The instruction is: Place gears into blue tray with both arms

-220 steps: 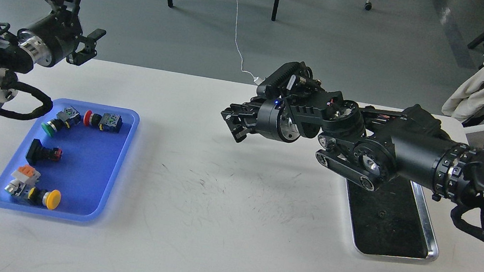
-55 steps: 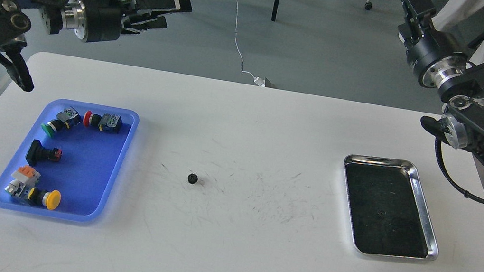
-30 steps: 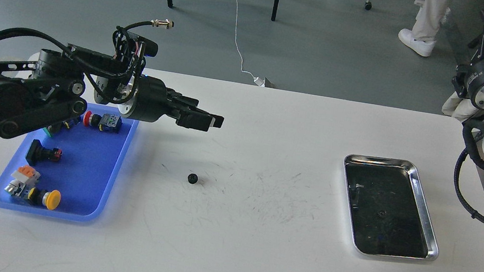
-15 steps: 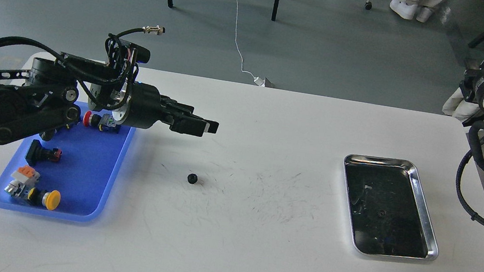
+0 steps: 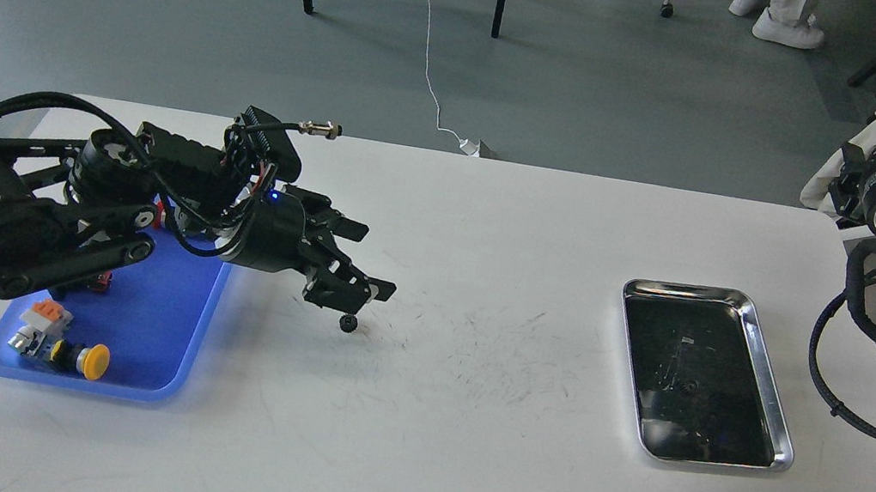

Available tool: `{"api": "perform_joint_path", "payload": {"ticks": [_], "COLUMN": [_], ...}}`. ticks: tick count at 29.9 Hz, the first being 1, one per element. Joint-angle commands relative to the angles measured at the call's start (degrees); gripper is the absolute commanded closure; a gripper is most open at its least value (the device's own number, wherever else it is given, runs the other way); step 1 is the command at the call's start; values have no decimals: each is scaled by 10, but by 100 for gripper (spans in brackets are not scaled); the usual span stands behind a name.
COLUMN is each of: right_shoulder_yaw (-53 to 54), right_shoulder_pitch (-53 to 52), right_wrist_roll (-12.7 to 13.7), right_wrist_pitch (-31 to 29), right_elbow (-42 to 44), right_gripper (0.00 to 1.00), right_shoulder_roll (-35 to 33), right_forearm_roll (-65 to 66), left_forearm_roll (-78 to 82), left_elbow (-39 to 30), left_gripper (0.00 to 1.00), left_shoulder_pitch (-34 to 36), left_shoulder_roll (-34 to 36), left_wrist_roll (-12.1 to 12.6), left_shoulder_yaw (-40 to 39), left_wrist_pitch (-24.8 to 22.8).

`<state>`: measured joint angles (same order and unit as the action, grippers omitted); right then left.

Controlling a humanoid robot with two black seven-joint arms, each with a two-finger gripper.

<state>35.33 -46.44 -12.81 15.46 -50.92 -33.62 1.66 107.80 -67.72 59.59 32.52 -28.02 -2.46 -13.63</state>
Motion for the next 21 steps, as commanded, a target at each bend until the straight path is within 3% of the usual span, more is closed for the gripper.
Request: {"api": "perform_joint_path", "payload": {"ticks": [1, 10, 21], "right_shoulder_yaw": [6, 29, 25], "right_shoulder_pitch": [13, 18, 45], "right_wrist_roll": [5, 9, 8], "right_wrist_pitch": [-1, -2, -11], "right_elbow": [-1, 8, 11], "right_gripper": [3, 3, 1], "right_shoulder_roll": [0, 15, 19], "right_forearm_roll": [-15, -70, -109], "left_forearm_roll": [33, 64, 67], "left_elbow": [4, 13, 79], "left_gripper": [3, 5, 5], "left_shoulder_pitch": [-9, -38, -59], "left_shoulder_roll": [0, -22, -74], "left_wrist_roll": [0, 0, 0], "left_shoulder_yaw": [6, 6, 6], "left_wrist_pitch": [32, 48, 84]}}
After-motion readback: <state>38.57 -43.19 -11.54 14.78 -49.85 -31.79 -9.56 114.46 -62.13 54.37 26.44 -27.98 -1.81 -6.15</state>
